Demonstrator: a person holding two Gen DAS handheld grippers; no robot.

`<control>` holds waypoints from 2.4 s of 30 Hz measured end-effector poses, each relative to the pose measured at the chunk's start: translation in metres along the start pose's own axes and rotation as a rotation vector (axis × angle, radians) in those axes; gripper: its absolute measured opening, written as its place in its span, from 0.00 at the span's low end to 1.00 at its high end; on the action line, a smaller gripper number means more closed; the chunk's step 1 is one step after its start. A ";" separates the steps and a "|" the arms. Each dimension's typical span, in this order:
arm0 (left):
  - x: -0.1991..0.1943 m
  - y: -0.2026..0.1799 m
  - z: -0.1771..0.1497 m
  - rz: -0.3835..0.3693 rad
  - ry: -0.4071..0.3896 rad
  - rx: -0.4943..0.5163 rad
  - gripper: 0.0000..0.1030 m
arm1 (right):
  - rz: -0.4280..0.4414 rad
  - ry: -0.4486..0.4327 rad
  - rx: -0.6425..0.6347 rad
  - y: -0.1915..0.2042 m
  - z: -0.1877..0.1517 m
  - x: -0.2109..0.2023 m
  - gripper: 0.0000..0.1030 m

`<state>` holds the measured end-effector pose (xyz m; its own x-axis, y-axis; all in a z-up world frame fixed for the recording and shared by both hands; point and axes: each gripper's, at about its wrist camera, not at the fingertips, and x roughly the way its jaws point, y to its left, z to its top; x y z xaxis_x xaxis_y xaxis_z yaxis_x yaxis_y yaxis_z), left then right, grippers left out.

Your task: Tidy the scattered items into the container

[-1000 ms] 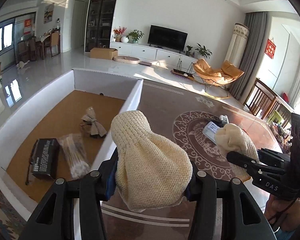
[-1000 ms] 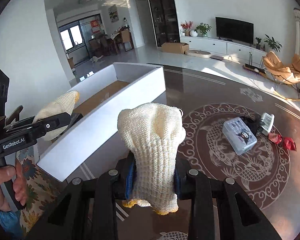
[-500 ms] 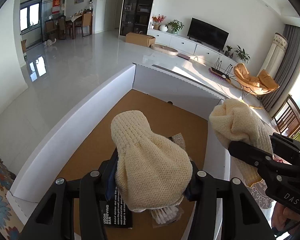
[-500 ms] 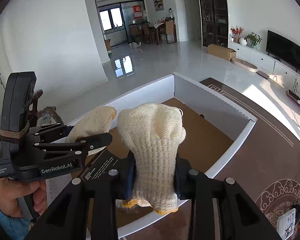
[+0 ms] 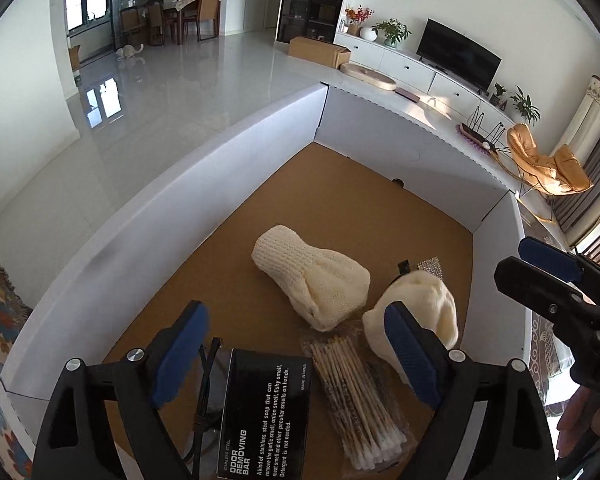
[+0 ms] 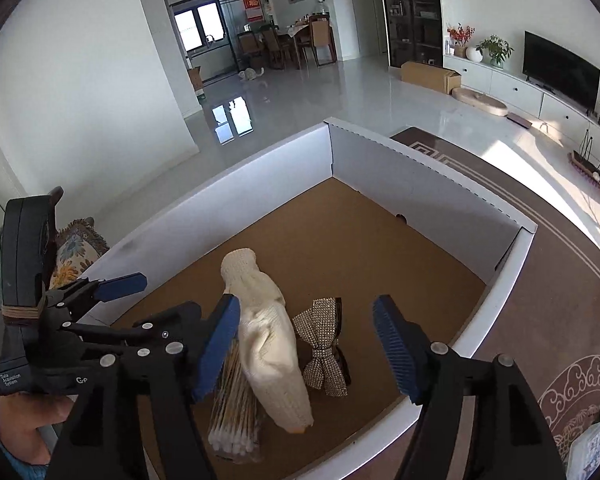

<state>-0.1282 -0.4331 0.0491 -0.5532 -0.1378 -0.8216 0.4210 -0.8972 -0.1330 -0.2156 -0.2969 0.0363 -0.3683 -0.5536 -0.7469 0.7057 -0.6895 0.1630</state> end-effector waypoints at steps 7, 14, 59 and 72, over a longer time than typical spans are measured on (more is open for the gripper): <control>-0.044 -0.027 -0.021 0.003 -0.082 0.056 0.87 | -0.015 -0.055 0.005 -0.013 -0.025 -0.035 0.68; -0.137 -0.134 -0.061 -0.172 -0.250 0.215 0.88 | -0.102 -0.105 -0.032 -0.055 -0.114 -0.119 0.68; -0.014 -0.368 -0.256 -0.467 0.034 0.528 1.00 | -0.601 -0.011 0.496 -0.251 -0.390 -0.229 0.76; -0.015 -0.369 -0.256 -0.467 0.034 0.529 1.00 | -0.601 -0.010 0.496 -0.251 -0.390 -0.230 0.76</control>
<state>-0.0914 0.0069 -0.0316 -0.5641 0.3168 -0.7625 -0.2656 -0.9440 -0.1957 -0.0721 0.1849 -0.0841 -0.6092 -0.0211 -0.7927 0.0303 -0.9995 0.0033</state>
